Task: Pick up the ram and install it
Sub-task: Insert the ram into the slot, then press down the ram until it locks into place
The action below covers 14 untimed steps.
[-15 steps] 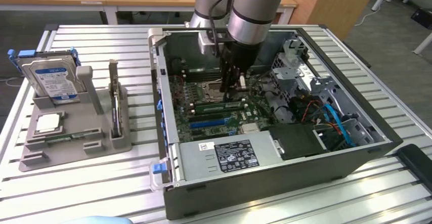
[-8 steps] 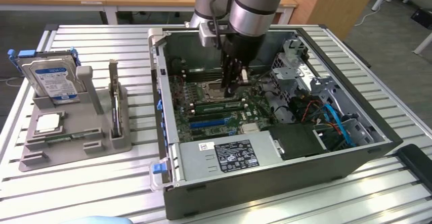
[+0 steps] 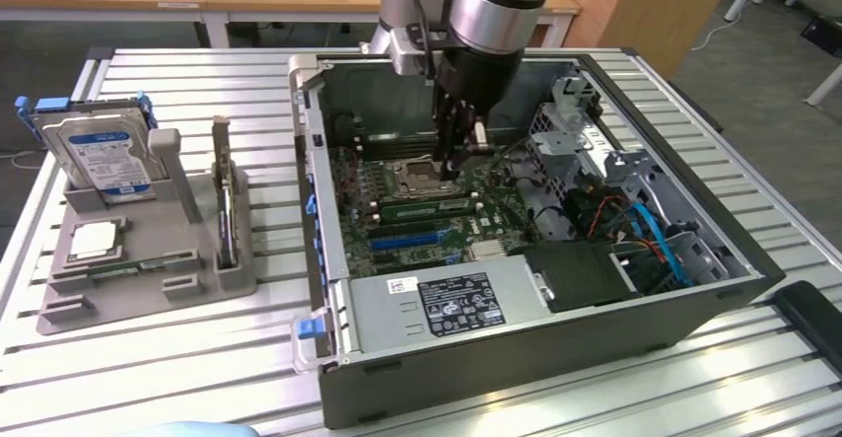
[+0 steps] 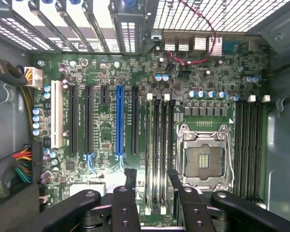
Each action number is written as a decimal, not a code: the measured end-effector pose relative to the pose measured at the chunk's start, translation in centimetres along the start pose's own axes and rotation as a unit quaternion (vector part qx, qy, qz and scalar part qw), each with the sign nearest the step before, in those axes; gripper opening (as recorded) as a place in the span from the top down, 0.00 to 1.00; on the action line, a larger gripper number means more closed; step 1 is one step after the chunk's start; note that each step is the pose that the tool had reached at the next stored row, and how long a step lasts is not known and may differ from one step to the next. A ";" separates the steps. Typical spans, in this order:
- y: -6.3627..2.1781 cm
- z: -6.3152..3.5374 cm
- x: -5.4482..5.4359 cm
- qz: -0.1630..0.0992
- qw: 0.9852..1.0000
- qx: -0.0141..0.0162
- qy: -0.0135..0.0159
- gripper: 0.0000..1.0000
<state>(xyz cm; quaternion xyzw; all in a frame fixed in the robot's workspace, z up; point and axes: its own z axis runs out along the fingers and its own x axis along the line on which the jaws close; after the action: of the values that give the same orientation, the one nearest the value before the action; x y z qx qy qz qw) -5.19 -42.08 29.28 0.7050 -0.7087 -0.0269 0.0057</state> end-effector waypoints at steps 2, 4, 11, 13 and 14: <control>0.00 -0.07 0.0 0.000 1.000 0.000 0.000 0.62; 0.00 -0.09 0.0 0.000 1.000 0.000 0.000 0.62; 0.00 -0.09 0.0 0.000 1.000 0.000 0.000 0.62; 0.00 -0.09 0.0 0.000 1.000 0.000 0.000 0.62; 0.01 -0.09 0.0 0.000 1.000 0.000 0.000 0.62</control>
<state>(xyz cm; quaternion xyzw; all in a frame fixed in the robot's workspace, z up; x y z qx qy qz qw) -5.19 -42.08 29.37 0.7049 -0.7087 -0.0269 0.0056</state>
